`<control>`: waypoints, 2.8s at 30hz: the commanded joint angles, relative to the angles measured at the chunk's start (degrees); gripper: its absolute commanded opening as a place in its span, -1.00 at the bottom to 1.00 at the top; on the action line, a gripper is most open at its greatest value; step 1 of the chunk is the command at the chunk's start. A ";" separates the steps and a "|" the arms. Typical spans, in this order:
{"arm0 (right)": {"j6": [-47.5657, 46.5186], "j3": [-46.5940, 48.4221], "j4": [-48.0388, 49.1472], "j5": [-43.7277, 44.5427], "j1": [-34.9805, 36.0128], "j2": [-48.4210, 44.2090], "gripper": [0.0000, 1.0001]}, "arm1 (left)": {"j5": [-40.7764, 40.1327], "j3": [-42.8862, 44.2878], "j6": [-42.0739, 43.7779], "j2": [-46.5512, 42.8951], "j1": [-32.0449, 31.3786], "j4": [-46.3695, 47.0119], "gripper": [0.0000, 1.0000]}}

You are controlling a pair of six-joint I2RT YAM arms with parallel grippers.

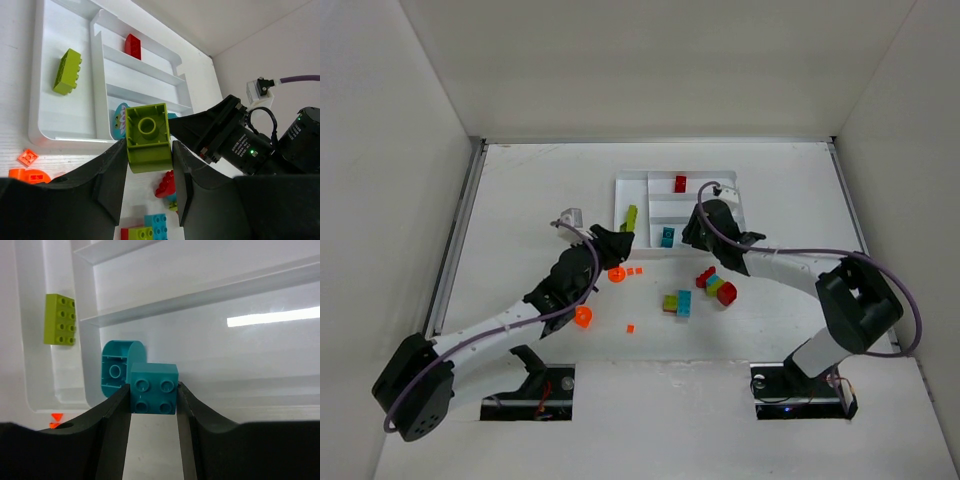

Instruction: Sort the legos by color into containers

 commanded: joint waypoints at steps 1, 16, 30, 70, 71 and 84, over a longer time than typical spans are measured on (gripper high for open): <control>-2.69 3.55 -1.23 0.64 -0.99 1.82 -0.06 | -0.42 3.78 3.26 2.17 0.90 2.54 -0.66; -3.84 -9.35 1.06 5.82 5.24 -18.28 -0.10 | 0.72 17.57 13.01 26.68 6.17 2.19 -0.65; 4.15 -19.39 -18.97 17.41 15.88 -37.01 0.28 | -4.37 27.34 20.92 41.90 3.45 -3.35 -0.40; -7.62 24.73 0.53 14.17 28.28 27.22 0.16 | -14.04 -3.34 -13.34 -25.95 3.55 -63.02 0.16; -7.61 25.17 0.35 14.61 28.10 27.83 0.17 | -14.74 -2.99 -14.22 -25.51 2.67 -64.25 0.16; -7.18 26.93 -1.23 17.42 27.66 30.74 -0.32 | -18.18 -0.09 -20.82 -21.21 -8.94 -72.60 0.14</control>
